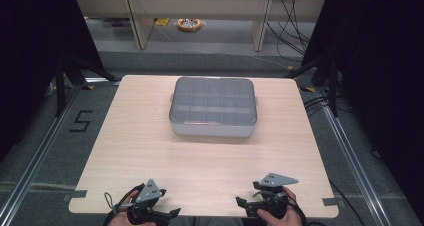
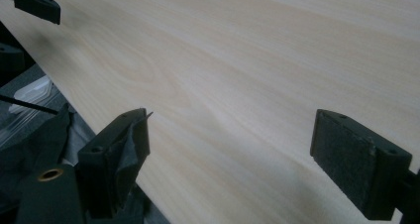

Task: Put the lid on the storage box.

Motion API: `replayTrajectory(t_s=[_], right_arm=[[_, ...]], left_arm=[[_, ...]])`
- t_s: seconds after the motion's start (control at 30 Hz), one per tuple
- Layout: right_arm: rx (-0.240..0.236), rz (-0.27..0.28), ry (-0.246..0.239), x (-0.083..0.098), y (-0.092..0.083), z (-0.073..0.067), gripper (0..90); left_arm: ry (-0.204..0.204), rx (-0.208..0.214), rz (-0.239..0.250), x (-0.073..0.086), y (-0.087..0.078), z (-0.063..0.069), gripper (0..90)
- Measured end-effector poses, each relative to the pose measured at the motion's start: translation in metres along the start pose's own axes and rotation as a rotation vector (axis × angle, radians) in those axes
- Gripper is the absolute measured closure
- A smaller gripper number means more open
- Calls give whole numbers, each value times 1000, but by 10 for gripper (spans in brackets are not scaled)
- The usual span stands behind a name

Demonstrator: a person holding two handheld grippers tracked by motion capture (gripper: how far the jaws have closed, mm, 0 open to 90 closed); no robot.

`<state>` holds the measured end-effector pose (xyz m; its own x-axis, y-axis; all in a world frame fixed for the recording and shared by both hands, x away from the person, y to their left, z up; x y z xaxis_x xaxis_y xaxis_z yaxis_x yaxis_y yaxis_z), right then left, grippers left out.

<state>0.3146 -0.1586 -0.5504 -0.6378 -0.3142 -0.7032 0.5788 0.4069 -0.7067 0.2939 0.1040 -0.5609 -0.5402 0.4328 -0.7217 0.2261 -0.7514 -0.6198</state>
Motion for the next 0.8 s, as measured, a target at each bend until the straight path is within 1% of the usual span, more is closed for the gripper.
replayTrajectory(t_s=[0.03, 0.07, 0.1, 0.13, 0.17, 0.2, 0.23, 0.27, 0.3, 0.33, 0.37, 0.4, 0.43, 0.47, 0.5, 0.53, 0.57, 0.6, 0.63, 0.67, 0.7, 0.73, 0.77, 0.8], right_arm=[[0, -4, -4, 2, 0, 0, 166], [14, -4, -7, 4, -1, 0, 165], [10, -6, -7, 5, -2, 0, 166], [11, -32, 30, 8, -4, -4, 166], [19, -4, -9, 7, -3, 0, 166], [13, -1, -9, 7, -3, 0, 166], [1, -18, -9, 9, -5, -1, 166], [19, -11, -3, 9, -5, 0, 166], [24, -12, 0, 11, -5, -1, 166], [24, -19, -9, 13, -5, -1, 166], [24, -19, -9, 13, -5, -1, 166], [19, -32, 0, 14, -6, -3, 166], [32, -26, -6, 14, -6, 0, 166], [32, -26, -6, 14, -6, 0, 166], [29, -25, -3, 15, -6, 0, 166], [34, -35, 15, 16, -5, -1, 166], [30, -22, 7, 15, -4, -1, 166], [38, -32, -1, 16, -5, 0, 166], [38, -32, -2, 16, -5, 0, 166], [35, -36, 3, 16, -5, 0, 166], [35, -43, 8, 16, -6, -1, 166], [35, -39, 2, 16, -5, 0, 166], [39, -32, -12, 16, -4, 2, 166], [38, -33, -11, 16, -4, 2, 166]], left_arm=[[13, -11, -11, 1, -1, -2, 213], [1, -5, -10, 2, -1, 0, 213], [8, 6, -4, 2, -2, 2, 213], [20, 6, -10, 2, -3, 2, 213], [21, 6, -10, 2, -3, 2, 213], [23, 5, -11, 2, -2, 2, 213], [7, 4, -1, 2, -1, 3, 214], [18, -10, -16, 2, -1, 0, 215], [25, -9, -13, 2, 0, 0, 216], [3, -1, -12, 3, 1, 2, 217], [17, 0, -9, 2, 1, 3, 217], [34, -5, -28, 3, 0, 2, 217], [21, 6, -18, 3, 1, 5, 217], [44, -12, -30, 3, 1, 3, 217], [20, 6, -15, 2, 2, 7, 217], [39, 11, -15, 1, 2, 6, 217], [39, 11, -15, 2, 2, 6, 218], [45, 10, -24, 2, 2, 5, 218], [37, 10, -15, 2, 2, 6, 218], [31, 1, -30, 3, 1, 4, 218], [27, -2, -26, 3, 2, 4, 218], [30, -3, -27, 3, 1, 4, 218], [50, -2, -33, 3, 1, 3, 218], [43, 0, -25, 2, 1, 4, 218]])
Point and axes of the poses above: each handheld gripper's, and its own axes: y roughly forward along the jaws, x roughly out of its underside, z roughly to its right, the point moved 9 cm from there along y, roughly forward along the jaws, and after that the axes turned 14 degrees about x, right-handed, at the moved point
